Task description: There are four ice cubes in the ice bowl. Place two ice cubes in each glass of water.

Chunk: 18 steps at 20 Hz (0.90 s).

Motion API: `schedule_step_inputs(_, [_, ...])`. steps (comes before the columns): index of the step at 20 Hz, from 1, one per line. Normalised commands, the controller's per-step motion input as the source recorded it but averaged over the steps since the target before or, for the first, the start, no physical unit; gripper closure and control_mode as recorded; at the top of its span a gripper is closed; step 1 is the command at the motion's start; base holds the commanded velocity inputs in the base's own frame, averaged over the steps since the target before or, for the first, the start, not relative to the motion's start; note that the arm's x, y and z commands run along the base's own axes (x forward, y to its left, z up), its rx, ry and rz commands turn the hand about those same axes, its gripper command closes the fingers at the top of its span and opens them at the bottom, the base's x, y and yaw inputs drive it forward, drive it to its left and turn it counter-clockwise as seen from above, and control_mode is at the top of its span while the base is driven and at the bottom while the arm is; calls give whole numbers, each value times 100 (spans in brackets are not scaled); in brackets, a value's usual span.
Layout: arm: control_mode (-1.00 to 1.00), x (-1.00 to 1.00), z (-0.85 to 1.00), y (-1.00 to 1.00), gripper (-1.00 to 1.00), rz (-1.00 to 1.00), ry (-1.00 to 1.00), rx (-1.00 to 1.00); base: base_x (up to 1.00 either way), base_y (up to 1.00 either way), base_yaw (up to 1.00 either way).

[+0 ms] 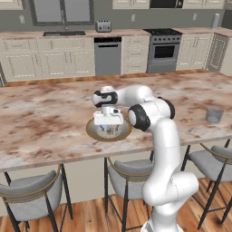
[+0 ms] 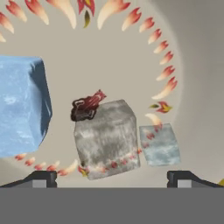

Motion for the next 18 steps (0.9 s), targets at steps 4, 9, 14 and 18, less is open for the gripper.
schedule_step_inputs(4, [-100, 1, -4, -5, -100, 0, 3, -7, 0, 0, 0])
schedule_step_inputs(9, [-100, 1, -1, -5, -100, 0, 2, -5, 0, 0, 0])
schedule_step_inputs(14, [-100, 0, -2, -13, -100, 0, 0, -3, 0, 0, 0])
schedule_step_inputs(18, [-100, -2, -12, -2, -100, 0, 0, -1, 0, 0, 0])
